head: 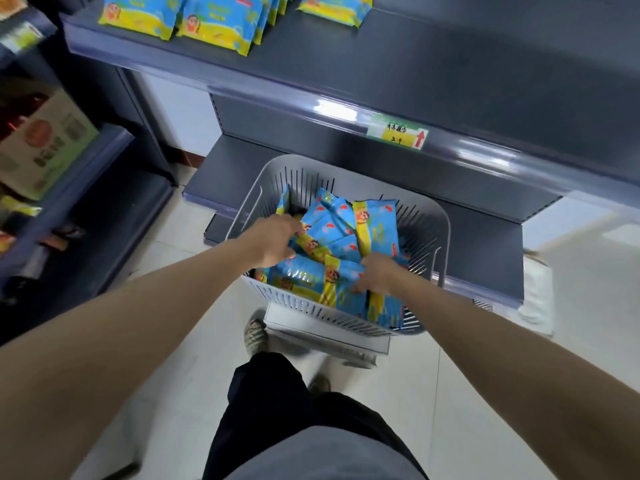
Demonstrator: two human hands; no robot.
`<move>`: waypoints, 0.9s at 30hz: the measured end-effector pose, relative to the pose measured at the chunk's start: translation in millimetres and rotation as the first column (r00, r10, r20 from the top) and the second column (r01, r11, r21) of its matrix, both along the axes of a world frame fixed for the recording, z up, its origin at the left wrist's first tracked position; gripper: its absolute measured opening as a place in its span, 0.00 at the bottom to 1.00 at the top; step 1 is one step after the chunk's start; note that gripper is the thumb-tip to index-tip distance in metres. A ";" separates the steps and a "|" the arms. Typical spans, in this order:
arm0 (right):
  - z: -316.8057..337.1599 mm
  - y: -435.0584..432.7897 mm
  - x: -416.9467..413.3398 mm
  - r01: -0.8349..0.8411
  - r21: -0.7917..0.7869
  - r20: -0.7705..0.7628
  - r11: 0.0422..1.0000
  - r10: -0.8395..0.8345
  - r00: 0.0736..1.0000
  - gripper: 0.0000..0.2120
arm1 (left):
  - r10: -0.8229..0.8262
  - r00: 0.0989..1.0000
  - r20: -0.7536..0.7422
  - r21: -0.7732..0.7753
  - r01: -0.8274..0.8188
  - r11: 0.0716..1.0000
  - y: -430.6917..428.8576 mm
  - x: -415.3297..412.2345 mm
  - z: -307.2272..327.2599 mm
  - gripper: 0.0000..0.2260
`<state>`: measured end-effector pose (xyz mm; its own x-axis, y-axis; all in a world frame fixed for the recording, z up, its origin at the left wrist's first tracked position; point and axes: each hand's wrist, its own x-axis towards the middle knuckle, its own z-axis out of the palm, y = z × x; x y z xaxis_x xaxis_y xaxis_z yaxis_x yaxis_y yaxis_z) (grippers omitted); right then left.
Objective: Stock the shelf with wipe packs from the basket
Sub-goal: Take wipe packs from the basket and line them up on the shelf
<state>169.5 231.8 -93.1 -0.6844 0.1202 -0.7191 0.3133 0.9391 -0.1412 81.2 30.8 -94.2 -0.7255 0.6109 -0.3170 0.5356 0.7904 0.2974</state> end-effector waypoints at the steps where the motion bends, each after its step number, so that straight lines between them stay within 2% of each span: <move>1: -1.6 0.3 -0.4 0.035 -0.011 0.004 0.999 -0.035 0.999 0.24 | 0.006 1.000 0.017 -0.001 -0.006 1.000 0.3 -0.8 -5.4 0.21; 3: -2.0 3.1 -1.8 0.167 -0.106 0.010 0.980 -0.167 0.986 0.24 | 0.013 0.998 0.058 -0.036 -0.011 0.999 3.4 -2.9 -13.9 0.22; 5: 2.6 9.0 -3.7 0.300 -0.241 -0.003 0.923 -0.309 0.951 0.32 | 0.009 0.994 0.106 -0.127 0.005 0.992 7.8 -4.3 -20.1 0.24; 8: 17.3 16.7 -6.7 0.384 -0.390 -0.068 0.837 -0.442 0.894 0.38 | 0.010 0.975 0.224 -0.229 0.043 0.972 14.2 -4.6 -27.1 0.29; 10: 30.5 21.7 -9.4 0.412 -0.481 -0.103 0.774 -0.516 0.851 0.32 | 0.006 0.957 0.288 -0.243 0.067 0.968 18.6 -5.0 -31.4 0.30; 13: 49.9 30.4 -15.0 0.424 -0.619 -0.128 0.661 -0.618 0.776 0.16 | -0.020 0.952 0.307 -0.290 0.114 0.950 24.0 -4.2 -35.5 0.25; 16: 64.1 38.3 -21.6 0.431 -0.749 -0.066 0.503 -0.704 0.707 0.10 | -0.064 0.958 0.281 -0.355 0.166 0.920 27.7 -5.0 -34.1 0.18; 18: 72.6 41.7 -27.1 0.419 -0.807 -0.014 0.417 -0.722 0.692 0.08 | -0.088 0.951 0.297 -0.348 0.193 0.918 31.0 -10.3 -25.7 0.15; 20: 82.4 44.4 -35.7 0.404 -0.826 -0.009 0.393 -0.725 0.688 0.05 | -0.106 0.948 0.301 -0.322 0.205 0.924 34.0 -19.0 -8.9 0.16; 23: 99.8 46.6 -57.3 0.381 -0.847 -0.027 0.370 -0.746 0.665 0.05 | -0.134 0.963 0.234 -0.265 0.196 0.944 37.1 -36.5 33.2 0.23; 27: 127.9 46.8 -92.5 0.333 -0.829 -0.156 0.449 -0.758 0.633 0.07 | -0.170 0.980 0.099 -0.131 0.182 0.975 30.3 -61.1 97.3 0.15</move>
